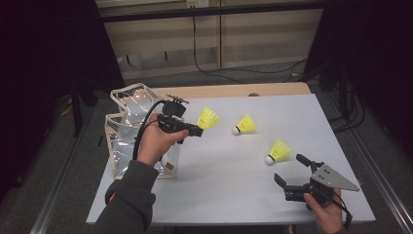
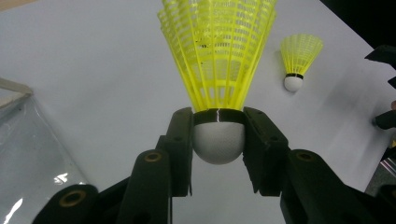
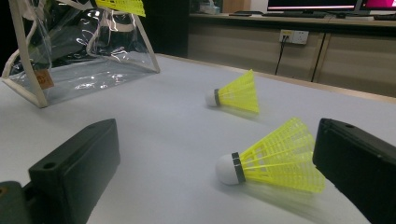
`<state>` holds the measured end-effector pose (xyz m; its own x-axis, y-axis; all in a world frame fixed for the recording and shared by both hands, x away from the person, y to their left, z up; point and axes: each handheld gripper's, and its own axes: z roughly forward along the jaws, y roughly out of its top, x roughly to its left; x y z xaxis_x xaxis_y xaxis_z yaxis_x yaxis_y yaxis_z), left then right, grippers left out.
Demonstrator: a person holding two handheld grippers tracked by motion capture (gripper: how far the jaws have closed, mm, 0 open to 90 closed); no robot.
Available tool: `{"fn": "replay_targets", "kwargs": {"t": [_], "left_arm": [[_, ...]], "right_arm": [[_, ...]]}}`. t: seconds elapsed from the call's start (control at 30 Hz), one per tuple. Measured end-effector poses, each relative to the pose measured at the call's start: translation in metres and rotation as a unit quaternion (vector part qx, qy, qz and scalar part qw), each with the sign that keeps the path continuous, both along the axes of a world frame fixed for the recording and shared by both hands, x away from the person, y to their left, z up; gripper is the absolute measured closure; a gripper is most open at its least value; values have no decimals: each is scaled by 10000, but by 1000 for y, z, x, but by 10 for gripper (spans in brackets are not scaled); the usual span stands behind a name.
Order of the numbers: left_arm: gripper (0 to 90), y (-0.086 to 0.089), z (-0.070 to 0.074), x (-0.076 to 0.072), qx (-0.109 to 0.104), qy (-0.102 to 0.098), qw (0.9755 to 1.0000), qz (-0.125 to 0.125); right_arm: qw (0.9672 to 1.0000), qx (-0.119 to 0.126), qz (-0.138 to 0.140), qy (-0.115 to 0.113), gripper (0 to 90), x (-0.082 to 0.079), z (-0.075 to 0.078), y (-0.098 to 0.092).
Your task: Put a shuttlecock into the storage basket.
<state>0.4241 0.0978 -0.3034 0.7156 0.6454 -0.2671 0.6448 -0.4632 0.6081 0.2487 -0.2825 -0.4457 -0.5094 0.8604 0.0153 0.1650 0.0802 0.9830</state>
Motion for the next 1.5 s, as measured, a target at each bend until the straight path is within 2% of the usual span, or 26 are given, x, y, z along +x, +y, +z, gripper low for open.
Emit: {"fn": "replay_targets", "kwargs": {"t": [0.27, 0.63, 0.9, 1.5], "left_arm": [[650, 1, 5, 3, 87, -24, 10000, -5], [650, 3, 14, 8, 75, -50, 9999, 128], [650, 6, 24, 11, 84, -74, 9999, 117], [650, 10, 33, 18, 101, -100, 9996, 247]], "right_arm": [[10000, -3, 3, -3, 7, 0, 0, 0], [10000, -5, 16, -8, 7, 0, 0, 1], [10000, -29, 20, -7, 8, 0, 0, 1], [10000, -14, 25, -9, 8, -1, 1, 0]]}}
